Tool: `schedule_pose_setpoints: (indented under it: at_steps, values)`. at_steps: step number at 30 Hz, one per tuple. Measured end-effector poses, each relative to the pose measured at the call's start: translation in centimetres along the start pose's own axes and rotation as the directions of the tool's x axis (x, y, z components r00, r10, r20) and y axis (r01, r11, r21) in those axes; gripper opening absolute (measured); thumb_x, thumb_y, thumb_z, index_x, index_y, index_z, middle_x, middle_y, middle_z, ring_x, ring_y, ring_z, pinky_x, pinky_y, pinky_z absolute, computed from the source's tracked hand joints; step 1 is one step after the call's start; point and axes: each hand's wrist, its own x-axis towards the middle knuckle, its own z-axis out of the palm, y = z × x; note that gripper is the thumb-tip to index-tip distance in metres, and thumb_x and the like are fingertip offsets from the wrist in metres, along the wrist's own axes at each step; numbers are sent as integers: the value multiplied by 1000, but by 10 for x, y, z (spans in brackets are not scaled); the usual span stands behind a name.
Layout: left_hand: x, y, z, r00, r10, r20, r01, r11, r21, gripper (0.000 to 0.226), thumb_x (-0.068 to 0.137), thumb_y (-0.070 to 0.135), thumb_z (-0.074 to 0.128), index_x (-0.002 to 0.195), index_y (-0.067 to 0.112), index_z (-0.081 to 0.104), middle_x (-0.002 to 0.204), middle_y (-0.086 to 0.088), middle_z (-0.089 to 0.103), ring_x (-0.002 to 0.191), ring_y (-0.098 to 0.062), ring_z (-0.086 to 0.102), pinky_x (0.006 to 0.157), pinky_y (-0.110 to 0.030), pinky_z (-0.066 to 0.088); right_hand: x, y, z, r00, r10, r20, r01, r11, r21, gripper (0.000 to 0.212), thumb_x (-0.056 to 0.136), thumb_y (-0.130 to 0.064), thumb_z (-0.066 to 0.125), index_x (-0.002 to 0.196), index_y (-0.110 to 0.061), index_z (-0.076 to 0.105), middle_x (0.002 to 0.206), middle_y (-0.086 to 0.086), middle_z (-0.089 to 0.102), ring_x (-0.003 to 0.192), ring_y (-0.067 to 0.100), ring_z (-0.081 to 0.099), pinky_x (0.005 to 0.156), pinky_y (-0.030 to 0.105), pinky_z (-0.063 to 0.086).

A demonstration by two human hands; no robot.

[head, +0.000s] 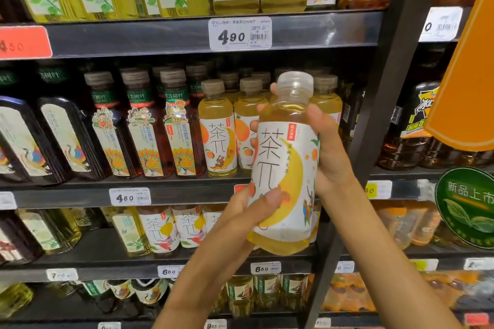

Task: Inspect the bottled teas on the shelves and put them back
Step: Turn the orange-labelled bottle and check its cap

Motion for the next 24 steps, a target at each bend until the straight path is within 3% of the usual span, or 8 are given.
schedule_pose_setpoints:
  at_steps: [2,4,7,11,14,18,21,24]
  values:
    - [-2,2,7,996,68,-65,-62,994,92,62,41,66,83,98,51,64,98,26,71,96,2,67,79,-21,54,0,-2,-1,997,-17,81,18,1000,-4,64,55,-49,86,109,-20,71,105,5,71,98,22,66,89,40,53]
    - [-1,8,14,980,178,-92,-155,964,216,35,53,50,78,87,50,69,86,34,68,84,12,65,66,-10,51,1,-6,-1,989,-54,137,49,998,42,74,62,-45,84,125,-15,59,111,6,68,102,24,65,88,41,54]
    - [4,7,21,932,333,-142,-269,900,343,49,60,33,78,106,30,62,95,19,72,85,4,68,63,-9,50,2,-11,-1,986,-78,149,75,997,28,81,67,-44,81,133,-12,46,114,7,66,106,26,64,88,41,53]
    - [8,0,22,871,443,-213,-326,844,425,59,60,35,80,114,27,58,99,13,72,91,-1,68,70,-14,52,2,-13,-5,992,-121,38,123,990,-73,75,67,-43,81,128,-11,50,104,3,68,103,27,65,87,41,53]
    - [11,-5,19,877,438,-198,-321,841,436,67,56,44,79,116,34,54,105,14,70,97,-3,67,75,-18,54,0,-15,-2,988,-149,30,151,981,-121,68,70,-39,79,125,-10,52,100,2,68,101,26,66,84,38,53]
    - [16,-9,16,899,428,-97,-342,821,457,75,62,36,81,127,41,43,117,15,65,110,-5,62,85,-23,54,-6,-22,-1,971,-167,173,210,940,-268,48,74,-24,72,119,-16,56,99,-2,69,101,25,64,84,40,52]
    - [20,-8,10,905,422,-52,-341,794,504,78,60,38,82,121,58,39,119,19,61,114,-4,59,91,-27,53,-11,-28,2,947,-151,283,258,885,-389,42,73,-12,61,114,-20,58,98,-4,69,102,27,62,87,43,49]
    - [23,-3,6,892,452,-27,-349,725,594,81,59,37,84,120,61,36,116,40,54,111,14,52,85,-5,45,-18,-32,5,914,-144,379,326,817,-475,43,71,-11,71,112,-20,60,101,-7,68,106,31,61,91,38,45]
